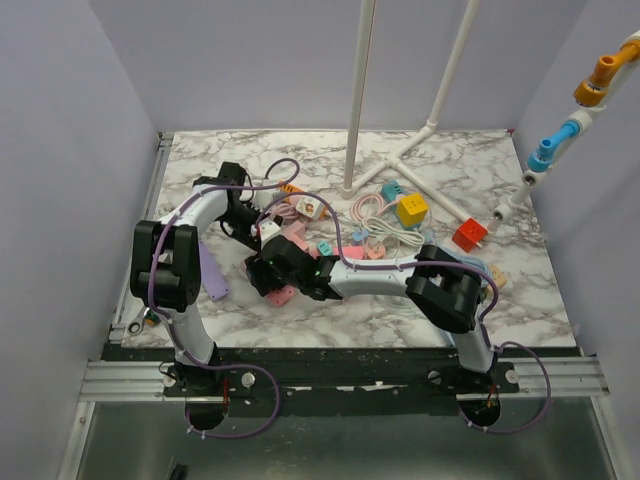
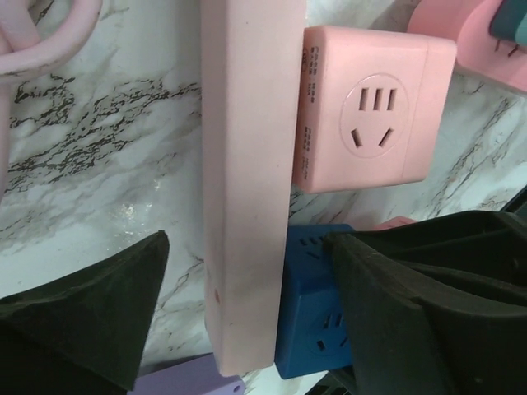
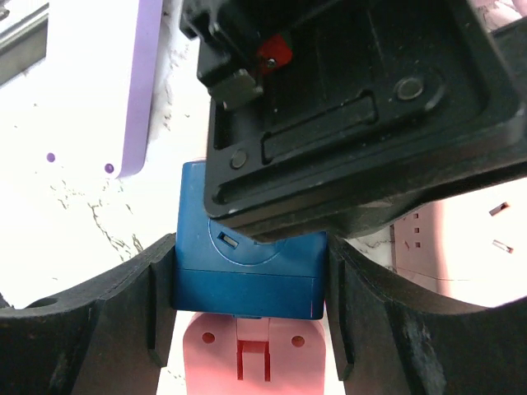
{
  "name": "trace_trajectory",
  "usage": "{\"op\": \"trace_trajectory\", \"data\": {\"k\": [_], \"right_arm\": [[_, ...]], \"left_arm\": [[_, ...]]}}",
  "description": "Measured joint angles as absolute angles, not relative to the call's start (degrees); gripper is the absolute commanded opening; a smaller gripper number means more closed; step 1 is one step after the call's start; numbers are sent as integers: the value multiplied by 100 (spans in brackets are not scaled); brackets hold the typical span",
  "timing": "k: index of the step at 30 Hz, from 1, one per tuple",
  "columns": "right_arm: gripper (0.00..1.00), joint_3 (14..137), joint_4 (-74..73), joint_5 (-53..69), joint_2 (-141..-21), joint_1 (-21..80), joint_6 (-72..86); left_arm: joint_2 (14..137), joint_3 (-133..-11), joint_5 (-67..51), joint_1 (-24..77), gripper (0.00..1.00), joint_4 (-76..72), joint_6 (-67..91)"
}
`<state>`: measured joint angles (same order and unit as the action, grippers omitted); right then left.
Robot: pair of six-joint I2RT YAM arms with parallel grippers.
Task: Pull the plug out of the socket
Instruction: Remove the plug from the socket.
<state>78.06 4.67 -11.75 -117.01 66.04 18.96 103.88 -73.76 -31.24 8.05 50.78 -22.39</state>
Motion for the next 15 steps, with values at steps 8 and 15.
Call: {"op": "trace_trajectory", "data": {"k": [8, 15], "right_arm": [[37, 7854, 644, -1271, -11701, 6604, 1990], [37, 7854, 676, -1374, -11697, 6604, 1984]], "left_arm": [[10420, -7384, -3223, 897, 51, 5057, -2189], [10438, -7450, -3041, 913, 13, 5019, -2296]]}}
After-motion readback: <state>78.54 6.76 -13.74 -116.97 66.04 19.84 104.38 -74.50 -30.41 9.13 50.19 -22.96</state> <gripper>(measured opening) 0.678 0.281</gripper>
